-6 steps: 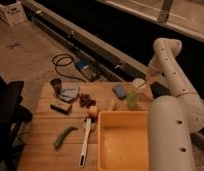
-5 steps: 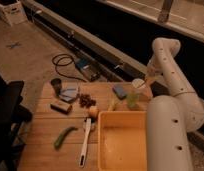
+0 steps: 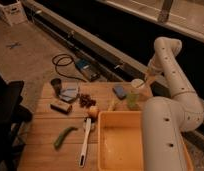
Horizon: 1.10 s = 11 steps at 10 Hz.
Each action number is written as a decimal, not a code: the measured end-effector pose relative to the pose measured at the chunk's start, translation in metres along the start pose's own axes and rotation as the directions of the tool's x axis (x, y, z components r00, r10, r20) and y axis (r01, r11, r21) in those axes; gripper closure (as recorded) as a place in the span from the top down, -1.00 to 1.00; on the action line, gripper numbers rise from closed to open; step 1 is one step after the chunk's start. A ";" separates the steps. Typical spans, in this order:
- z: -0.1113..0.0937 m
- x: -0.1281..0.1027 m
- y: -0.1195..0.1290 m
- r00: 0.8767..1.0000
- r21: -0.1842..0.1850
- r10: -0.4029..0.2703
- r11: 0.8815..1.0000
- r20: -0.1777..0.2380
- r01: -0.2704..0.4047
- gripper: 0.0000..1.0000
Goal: Place fork in paper cup
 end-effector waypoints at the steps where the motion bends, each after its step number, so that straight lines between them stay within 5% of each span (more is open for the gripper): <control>1: -0.001 0.001 0.000 1.000 0.002 0.003 1.000 0.011 -0.003 -0.18; 5: -0.009 0.001 0.003 0.998 0.016 0.013 1.000 0.069 -0.014 0.59; 11: -0.016 -0.001 0.003 0.995 0.025 0.015 1.000 0.094 -0.017 0.60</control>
